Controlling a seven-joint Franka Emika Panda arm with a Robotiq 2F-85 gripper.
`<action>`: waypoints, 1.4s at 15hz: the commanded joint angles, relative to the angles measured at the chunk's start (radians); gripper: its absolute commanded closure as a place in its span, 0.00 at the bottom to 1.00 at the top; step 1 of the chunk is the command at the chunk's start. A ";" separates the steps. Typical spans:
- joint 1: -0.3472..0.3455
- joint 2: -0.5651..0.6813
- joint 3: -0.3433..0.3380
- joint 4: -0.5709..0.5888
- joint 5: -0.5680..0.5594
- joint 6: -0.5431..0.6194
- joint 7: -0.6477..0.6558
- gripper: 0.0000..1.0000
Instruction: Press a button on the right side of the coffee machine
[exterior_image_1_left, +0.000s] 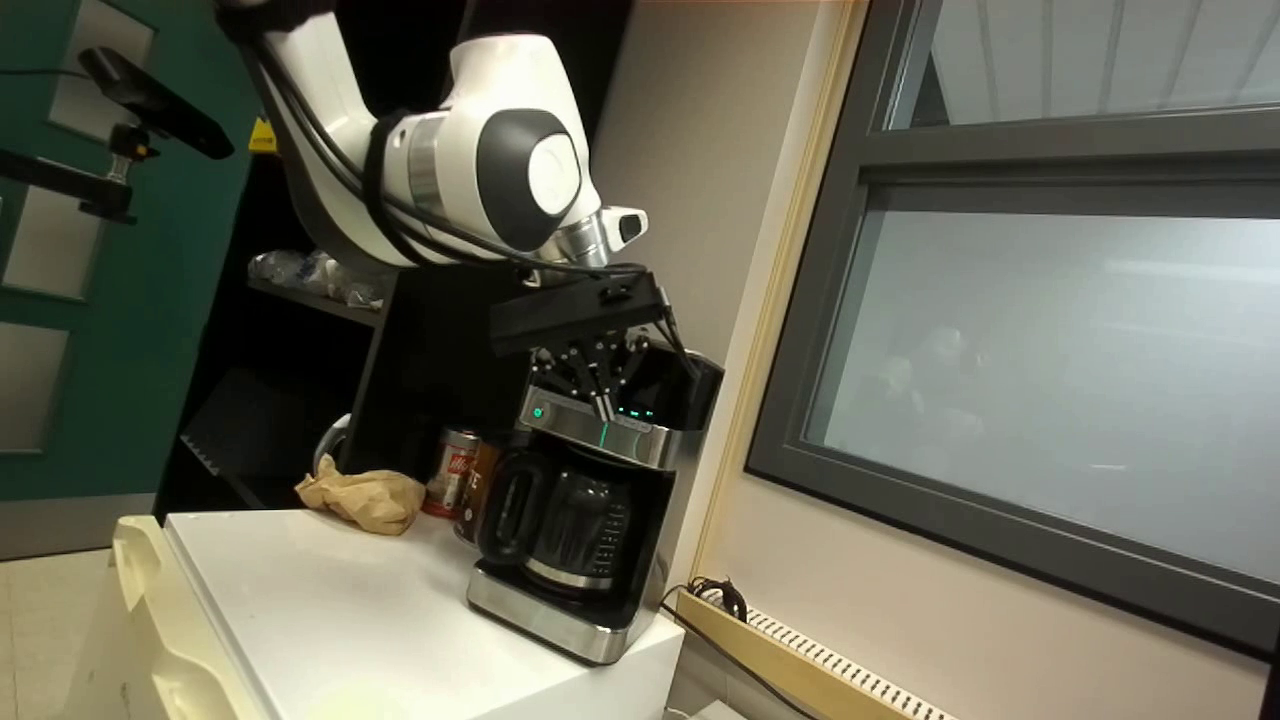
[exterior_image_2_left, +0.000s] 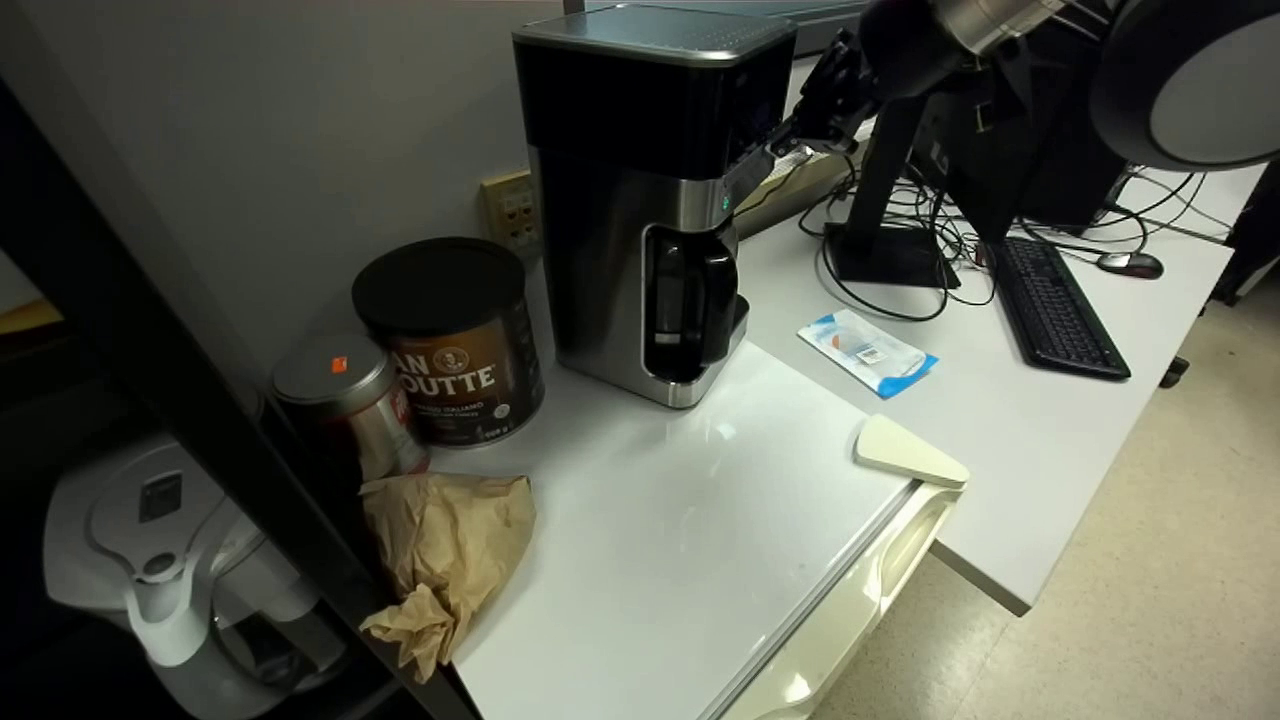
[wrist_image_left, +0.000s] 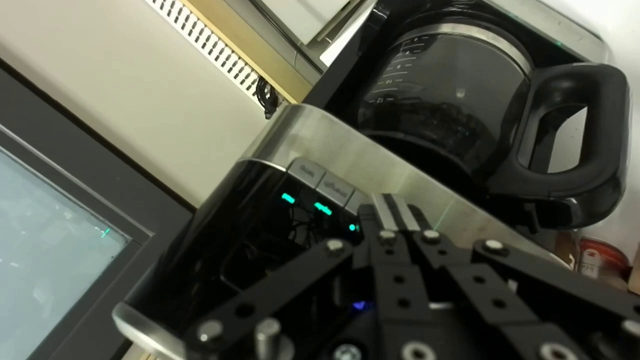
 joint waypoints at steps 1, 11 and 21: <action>-0.021 0.047 0.035 0.079 0.012 -0.044 -0.024 1.00; 0.002 0.067 0.015 0.114 0.104 -0.094 -0.076 1.00; -0.021 0.014 0.044 0.022 0.101 -0.067 -0.110 1.00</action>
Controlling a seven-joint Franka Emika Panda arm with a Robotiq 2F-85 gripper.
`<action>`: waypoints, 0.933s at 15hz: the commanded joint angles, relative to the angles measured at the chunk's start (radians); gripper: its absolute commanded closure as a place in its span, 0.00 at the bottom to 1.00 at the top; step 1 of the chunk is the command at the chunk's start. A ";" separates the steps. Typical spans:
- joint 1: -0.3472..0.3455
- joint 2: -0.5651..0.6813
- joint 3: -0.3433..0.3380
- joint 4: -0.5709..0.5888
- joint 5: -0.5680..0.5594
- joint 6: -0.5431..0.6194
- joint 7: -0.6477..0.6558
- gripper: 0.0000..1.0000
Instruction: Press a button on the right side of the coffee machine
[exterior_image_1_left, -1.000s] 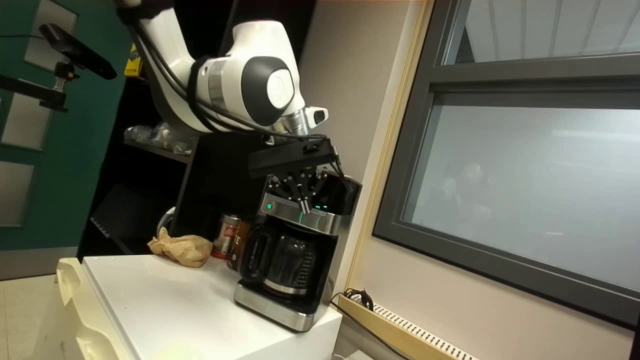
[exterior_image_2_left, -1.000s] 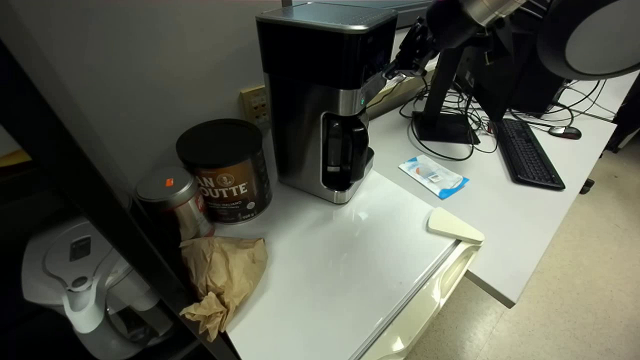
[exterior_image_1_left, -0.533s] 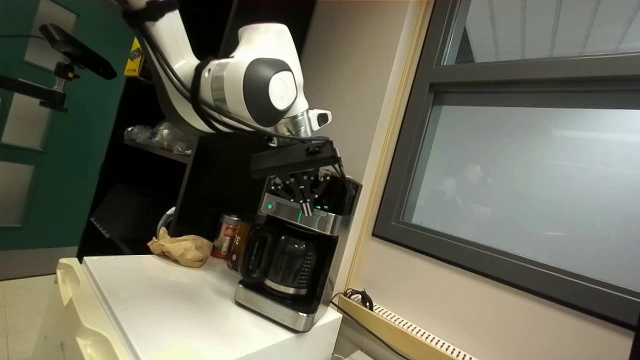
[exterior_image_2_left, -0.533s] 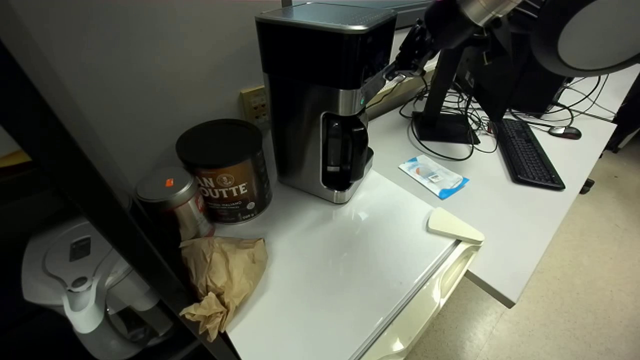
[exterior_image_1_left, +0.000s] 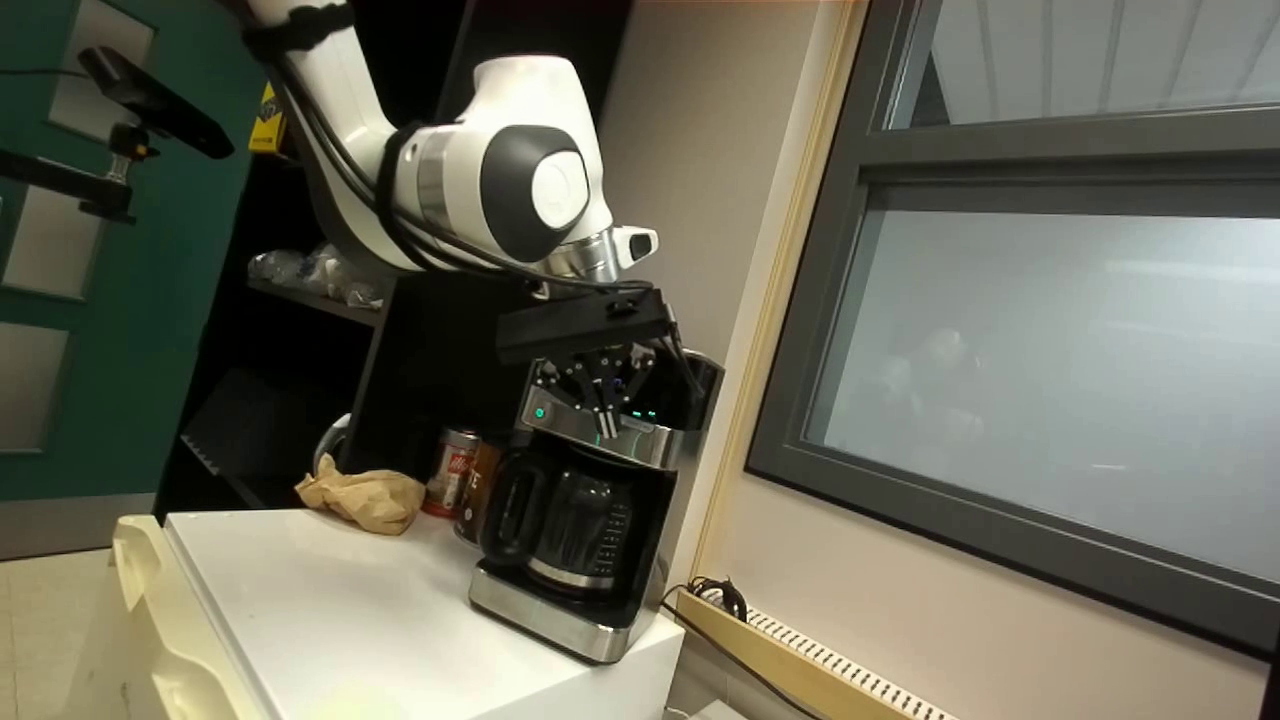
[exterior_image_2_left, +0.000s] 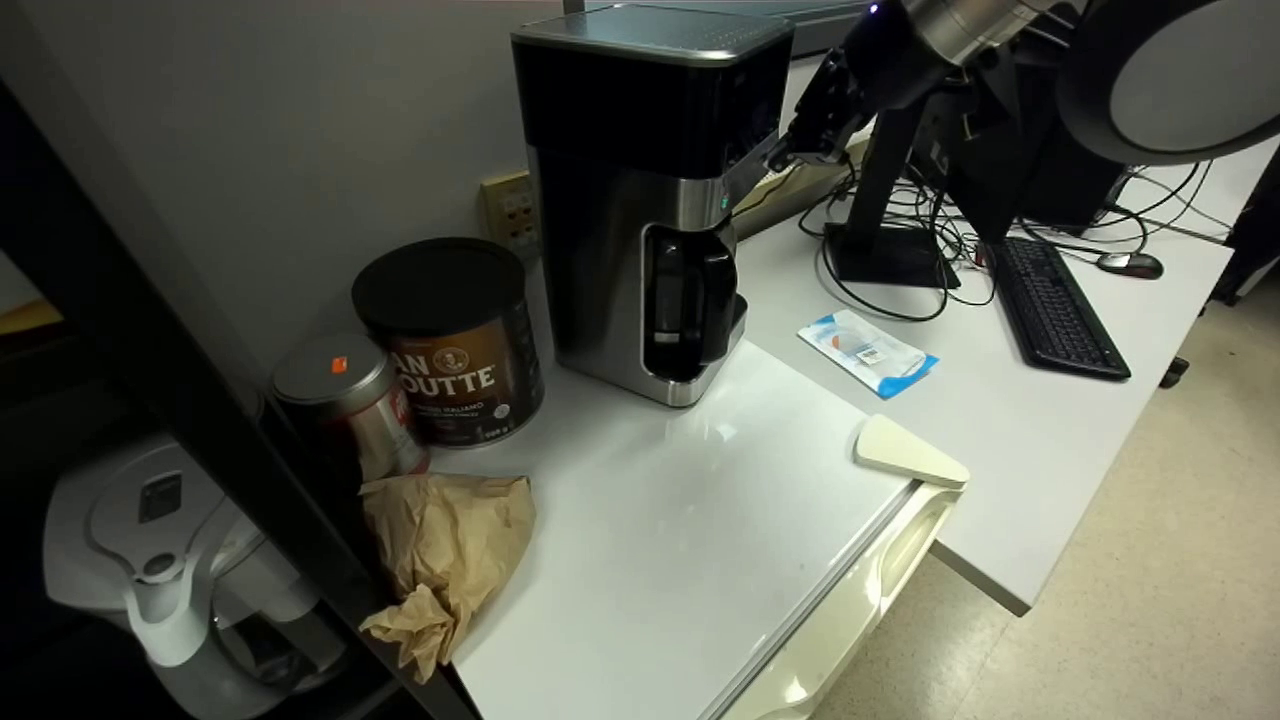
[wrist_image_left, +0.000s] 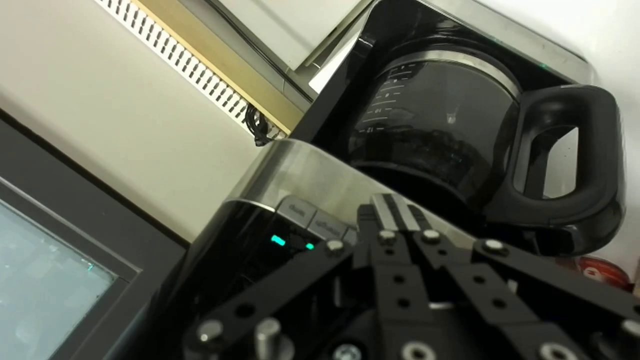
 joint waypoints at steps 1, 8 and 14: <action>-0.012 -0.040 0.022 -0.060 0.022 0.031 -0.056 1.00; 0.024 -0.169 -0.042 -0.255 -0.038 0.097 -0.076 1.00; 0.048 -0.271 -0.098 -0.394 -0.133 0.140 -0.130 1.00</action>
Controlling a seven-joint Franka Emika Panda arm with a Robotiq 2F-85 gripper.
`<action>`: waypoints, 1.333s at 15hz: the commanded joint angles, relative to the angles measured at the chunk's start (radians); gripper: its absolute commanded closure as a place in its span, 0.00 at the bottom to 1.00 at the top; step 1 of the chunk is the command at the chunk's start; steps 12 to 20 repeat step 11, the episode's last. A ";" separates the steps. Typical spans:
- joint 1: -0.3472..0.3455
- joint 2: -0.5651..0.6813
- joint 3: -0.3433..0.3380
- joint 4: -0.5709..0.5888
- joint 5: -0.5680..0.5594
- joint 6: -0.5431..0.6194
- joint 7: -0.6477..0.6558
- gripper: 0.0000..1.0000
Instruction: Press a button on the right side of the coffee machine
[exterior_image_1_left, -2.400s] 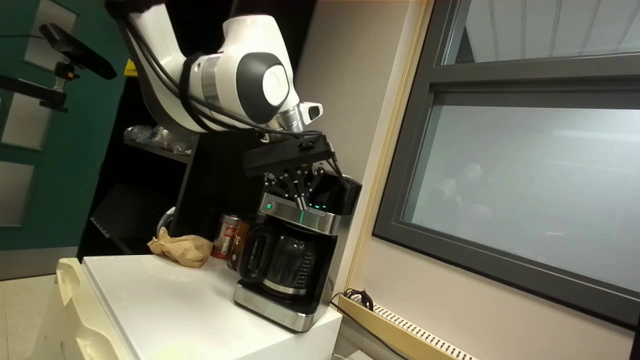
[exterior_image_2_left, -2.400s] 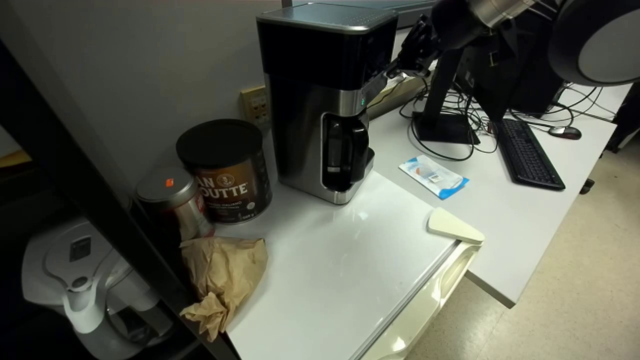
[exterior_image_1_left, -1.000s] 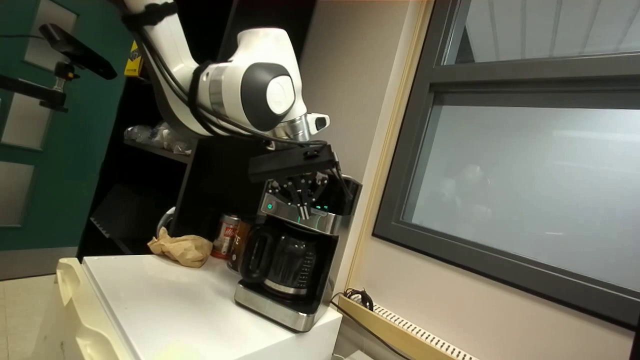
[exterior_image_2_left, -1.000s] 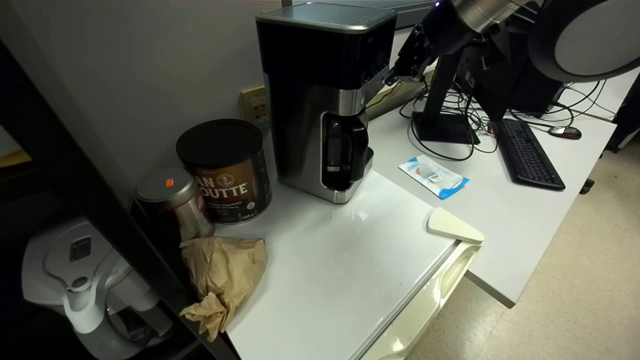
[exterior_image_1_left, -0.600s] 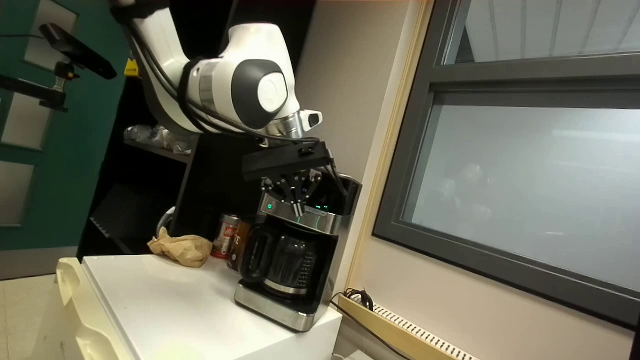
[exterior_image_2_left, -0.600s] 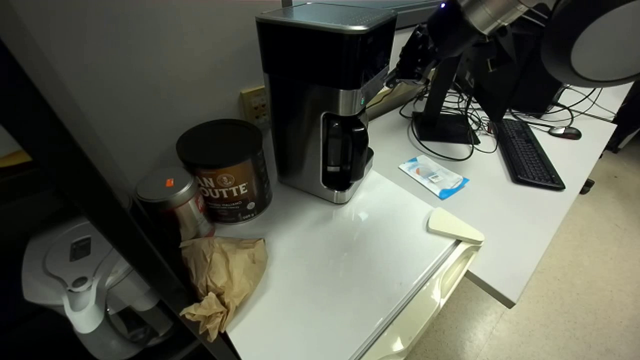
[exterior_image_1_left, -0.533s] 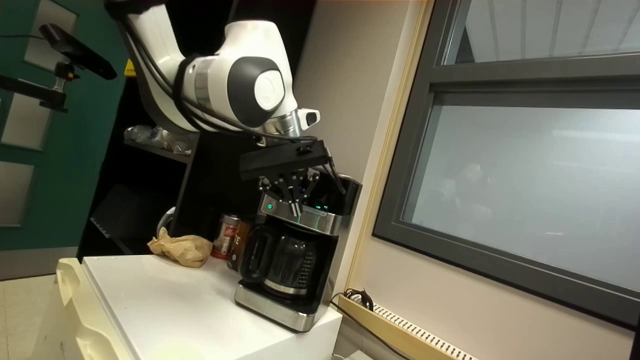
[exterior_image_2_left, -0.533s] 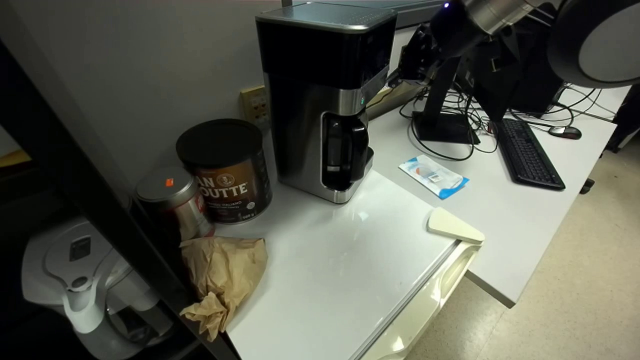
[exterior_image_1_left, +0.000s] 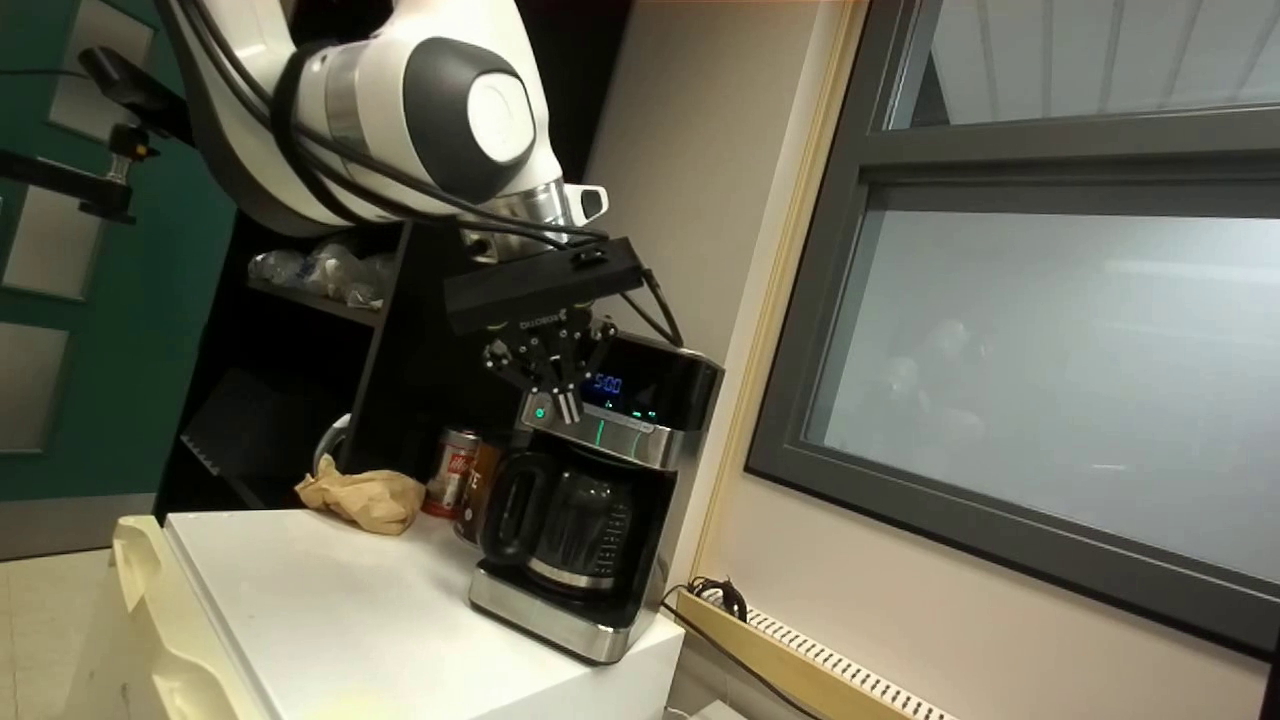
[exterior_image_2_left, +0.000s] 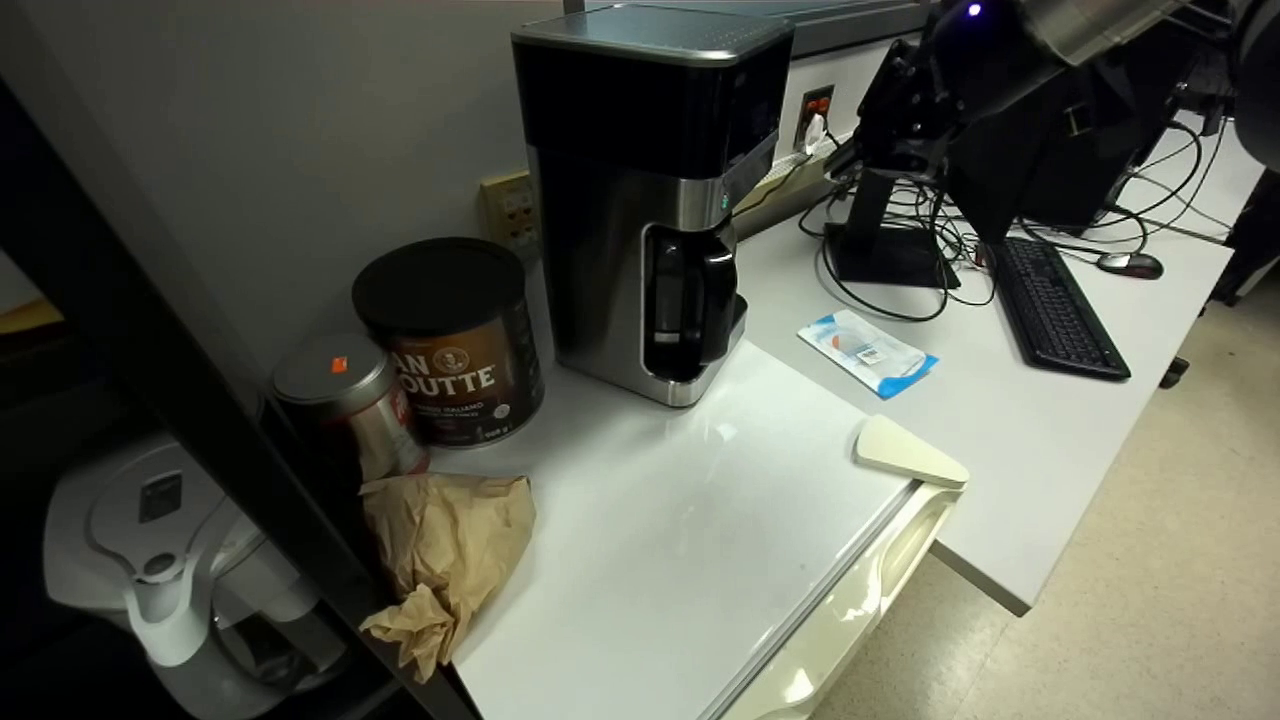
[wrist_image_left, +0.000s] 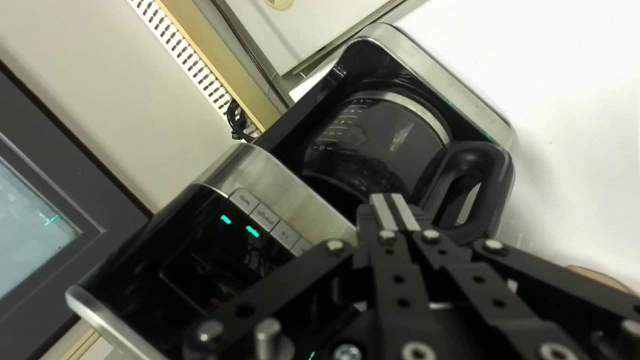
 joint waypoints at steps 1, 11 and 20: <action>0.026 -0.094 -0.046 -0.119 -0.059 0.031 -0.051 1.00; 0.010 -0.182 -0.057 -0.232 -0.211 0.055 -0.147 1.00; 0.010 -0.182 -0.057 -0.232 -0.211 0.055 -0.147 1.00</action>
